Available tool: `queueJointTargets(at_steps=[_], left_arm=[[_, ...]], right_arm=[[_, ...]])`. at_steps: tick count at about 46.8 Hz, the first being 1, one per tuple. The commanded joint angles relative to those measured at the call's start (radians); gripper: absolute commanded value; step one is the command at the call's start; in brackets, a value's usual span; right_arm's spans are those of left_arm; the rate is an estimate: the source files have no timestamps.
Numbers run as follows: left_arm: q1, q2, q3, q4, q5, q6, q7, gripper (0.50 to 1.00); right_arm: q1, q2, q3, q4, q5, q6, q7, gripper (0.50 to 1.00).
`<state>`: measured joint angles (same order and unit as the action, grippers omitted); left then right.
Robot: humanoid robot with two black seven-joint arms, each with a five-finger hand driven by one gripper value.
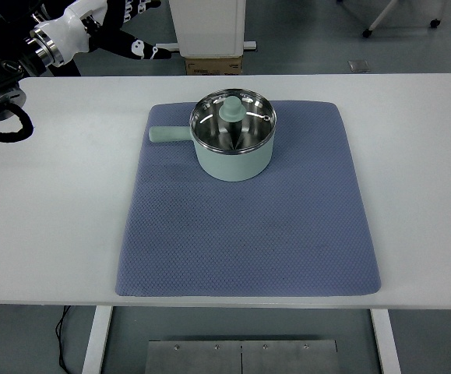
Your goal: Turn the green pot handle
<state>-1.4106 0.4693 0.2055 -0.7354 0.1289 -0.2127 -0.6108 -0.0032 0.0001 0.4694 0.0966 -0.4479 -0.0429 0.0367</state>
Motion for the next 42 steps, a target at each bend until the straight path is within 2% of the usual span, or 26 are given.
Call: queueJointTargets(at_steps=[1,7,15,16,22,29,35,42], left_arm=[[0.022,-0.023,-0.008,0.039,-0.125,0.003,0.0,1.0],[0.061,-0.032,-0.044,0.053,-0.277,0.045,0.0,1.0],[0.127,-0.041,-0.135,0.059,-0.351,0.09,0.0,1.0],[0.171,-0.052,-0.197,0.06,-0.368,0.111,0.0,1.0],[0.243,-0.089,-0.319,0.085,-0.373,0.147,0.0,1.0],[0.305,-0.136,-0.431,0.139,-0.373,0.148,0.016,1.0],[0.329,-0.166,-0.463,0.159,-0.373,0.15,0.022,1.0],[0.358,-0.202,-0.483,0.188,-0.374,0.15,0.071,1.0]], right_arm=[[0.0,0.0,0.0,0.0,0.0,0.0,0.0,1.0],[0.0,0.0,0.0,0.0,0.0,0.0,0.0,1.0],[0.0,0.0,0.0,0.0,0.0,0.0,0.0,1.0],[0.0,0.0,0.0,0.0,0.0,0.0,0.0,1.0],[0.0,0.0,0.0,0.0,0.0,0.0,0.0,1.0],[0.0,0.0,0.0,0.0,0.0,0.0,0.0,1.0],[0.0,0.0,0.0,0.0,0.0,0.0,0.0,1.0],[0.0,0.0,0.0,0.0,0.0,0.0,0.0,1.0]])
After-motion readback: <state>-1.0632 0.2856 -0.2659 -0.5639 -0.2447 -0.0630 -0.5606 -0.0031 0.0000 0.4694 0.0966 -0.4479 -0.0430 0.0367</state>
